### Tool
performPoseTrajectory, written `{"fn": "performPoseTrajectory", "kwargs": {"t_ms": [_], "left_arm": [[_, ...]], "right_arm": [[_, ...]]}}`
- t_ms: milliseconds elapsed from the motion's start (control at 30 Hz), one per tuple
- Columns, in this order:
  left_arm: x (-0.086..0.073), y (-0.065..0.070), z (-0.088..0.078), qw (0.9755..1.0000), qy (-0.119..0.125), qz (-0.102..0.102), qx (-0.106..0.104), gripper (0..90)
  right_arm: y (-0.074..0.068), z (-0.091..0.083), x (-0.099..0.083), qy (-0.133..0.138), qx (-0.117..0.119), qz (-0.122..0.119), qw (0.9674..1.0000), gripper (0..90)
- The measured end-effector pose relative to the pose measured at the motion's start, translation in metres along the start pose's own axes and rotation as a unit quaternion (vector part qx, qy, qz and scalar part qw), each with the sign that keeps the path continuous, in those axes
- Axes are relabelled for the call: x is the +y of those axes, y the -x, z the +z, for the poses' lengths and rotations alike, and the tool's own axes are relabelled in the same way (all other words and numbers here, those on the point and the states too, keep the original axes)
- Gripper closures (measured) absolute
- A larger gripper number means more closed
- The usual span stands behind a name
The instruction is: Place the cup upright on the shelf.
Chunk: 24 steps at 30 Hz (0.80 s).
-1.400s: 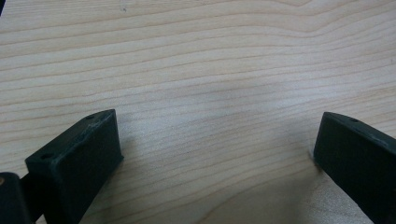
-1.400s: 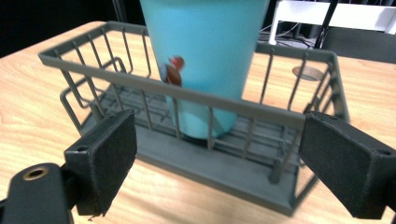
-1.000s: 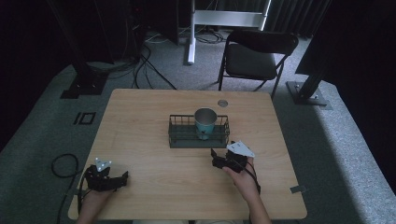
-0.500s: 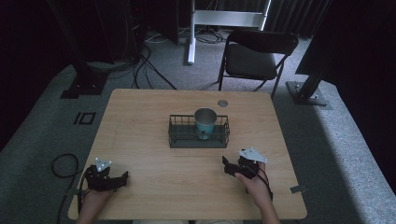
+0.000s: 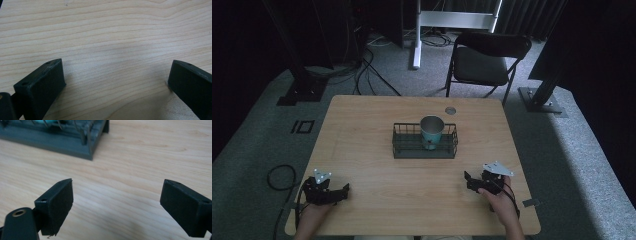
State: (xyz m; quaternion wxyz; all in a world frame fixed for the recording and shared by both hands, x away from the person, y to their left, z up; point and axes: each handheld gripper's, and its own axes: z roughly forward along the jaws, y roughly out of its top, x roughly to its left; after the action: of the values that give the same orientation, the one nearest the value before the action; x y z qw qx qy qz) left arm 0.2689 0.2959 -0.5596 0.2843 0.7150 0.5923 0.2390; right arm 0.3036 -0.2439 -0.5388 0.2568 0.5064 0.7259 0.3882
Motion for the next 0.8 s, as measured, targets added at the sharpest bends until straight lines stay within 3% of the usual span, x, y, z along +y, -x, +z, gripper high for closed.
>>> {"fn": "performPoseTrajectory", "kwargs": {"t_ms": [100,133,367,667,800], "left_arm": [[0.000,0.000,0.000,1.0000,0.000,0.000,0.000,1.4],[0.000,0.000,0.000,1.0000,0.000,0.000,0.000,1.4],[0.000,0.000,0.000,1.0000,0.000,0.000,0.000,1.4],[0.000,0.000,0.000,1.0000,0.000,0.000,0.000,1.4],[0.000,0.000,0.000,1.0000,0.000,0.000,0.000,1.4]], "right_arm": [[0.004,-0.003,-0.001,-0.002,0.000,0.002,1.0000,11.1],[0.010,-0.005,-0.003,-0.001,0.002,0.013,0.9999,11.1],[0.021,-0.010,-0.012,-0.029,0.021,-0.016,0.9992,11.1],[0.036,-0.014,-0.020,-0.062,0.039,-0.016,0.9972,11.1],[0.038,-0.013,-0.025,-0.081,0.041,-0.029,0.9954,11.1]]}}
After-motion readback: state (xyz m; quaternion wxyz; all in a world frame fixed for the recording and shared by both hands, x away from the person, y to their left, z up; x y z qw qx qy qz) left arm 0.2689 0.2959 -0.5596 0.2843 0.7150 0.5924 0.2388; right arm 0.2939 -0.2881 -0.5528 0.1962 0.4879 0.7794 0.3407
